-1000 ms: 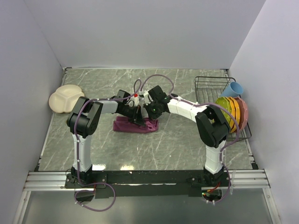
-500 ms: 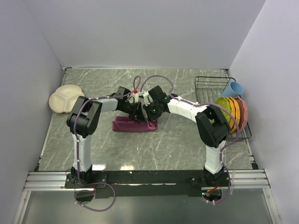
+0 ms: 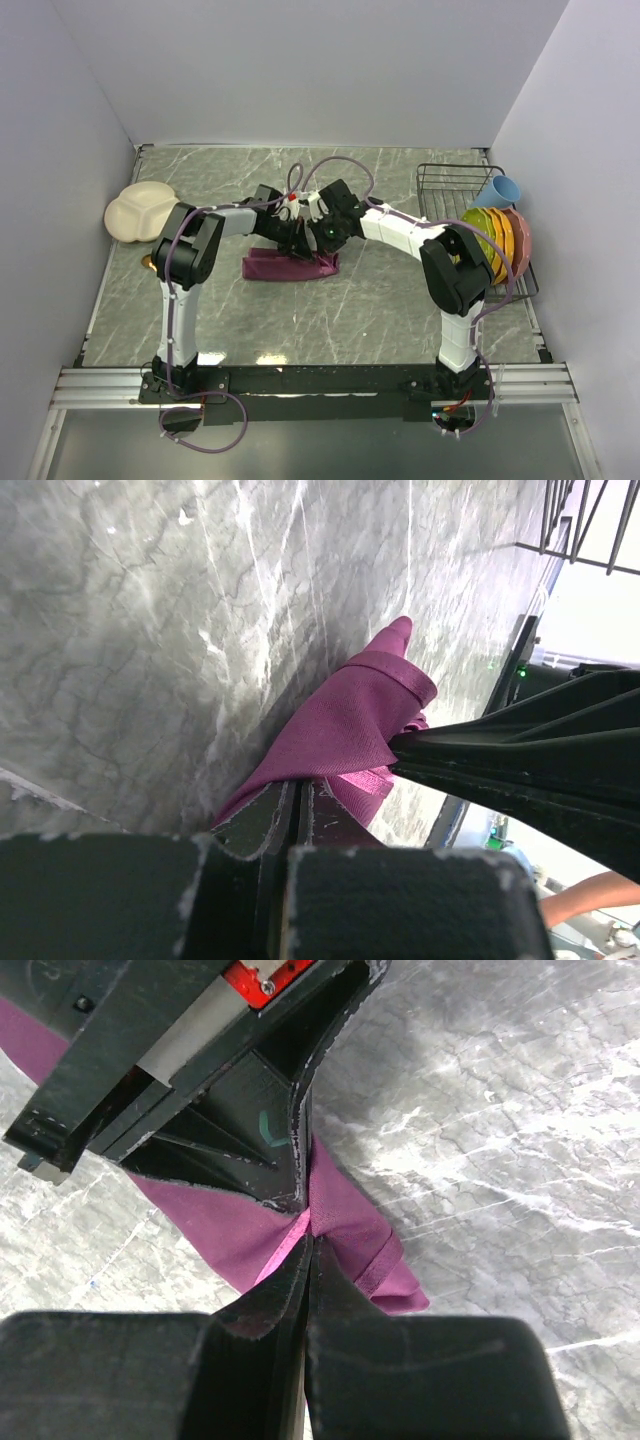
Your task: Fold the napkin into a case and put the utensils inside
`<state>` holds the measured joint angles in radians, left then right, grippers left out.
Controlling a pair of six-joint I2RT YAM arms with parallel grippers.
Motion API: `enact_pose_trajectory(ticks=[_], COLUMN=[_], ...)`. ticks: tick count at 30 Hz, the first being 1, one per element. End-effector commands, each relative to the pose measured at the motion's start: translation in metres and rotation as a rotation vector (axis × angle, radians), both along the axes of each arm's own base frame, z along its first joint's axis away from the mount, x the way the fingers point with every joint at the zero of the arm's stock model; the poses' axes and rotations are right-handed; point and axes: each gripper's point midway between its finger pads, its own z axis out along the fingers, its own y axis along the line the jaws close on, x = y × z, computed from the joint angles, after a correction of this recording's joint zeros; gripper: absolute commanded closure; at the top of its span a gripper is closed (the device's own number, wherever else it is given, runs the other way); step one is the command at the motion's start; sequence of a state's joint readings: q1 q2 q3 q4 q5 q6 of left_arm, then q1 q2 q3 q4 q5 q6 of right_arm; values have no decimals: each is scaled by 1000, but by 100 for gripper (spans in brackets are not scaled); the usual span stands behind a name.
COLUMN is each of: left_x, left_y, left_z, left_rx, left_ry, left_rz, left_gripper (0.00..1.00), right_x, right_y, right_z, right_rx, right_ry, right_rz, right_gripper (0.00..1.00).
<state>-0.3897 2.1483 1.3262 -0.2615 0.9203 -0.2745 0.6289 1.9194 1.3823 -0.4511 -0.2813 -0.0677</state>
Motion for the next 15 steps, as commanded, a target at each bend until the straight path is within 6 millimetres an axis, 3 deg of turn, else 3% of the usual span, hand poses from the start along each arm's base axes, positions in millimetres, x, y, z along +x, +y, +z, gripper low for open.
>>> enact_pose_trajectory(ticks=[1, 3, 8, 10, 11, 13, 14, 15], left_x=[12, 12, 22, 25, 31, 30, 36, 32], left_y=[2, 0, -10, -6, -4, 4, 7, 10], left_z=[-14, -6, 44, 52, 66, 68, 83, 82], left_rx=[65, 38, -76, -80, -102, -104, -131, -133], left_ry=[-9, -15, -134, -149, -176, -168, -198, -186], left_rz=[35, 36, 48, 80, 109, 150, 180, 192], left_gripper=[99, 99, 95, 88, 83, 76, 67, 65], right_x=[9, 8, 9, 13, 13, 16, 17, 18], right_y=[5, 4, -1, -5, -7, -11, -11, -12], right_z=[19, 11, -10, -13, -18, -21, -21, -21], right_rx=[37, 24, -21, -33, -41, -44, -41, -41], right_ry=[-15, 4, 32, 36, 49, 58, 58, 61], right_rz=[-13, -11, -27, -44, -53, -75, -77, -84], right_gripper=[100, 100, 100, 100, 100, 100, 100, 100])
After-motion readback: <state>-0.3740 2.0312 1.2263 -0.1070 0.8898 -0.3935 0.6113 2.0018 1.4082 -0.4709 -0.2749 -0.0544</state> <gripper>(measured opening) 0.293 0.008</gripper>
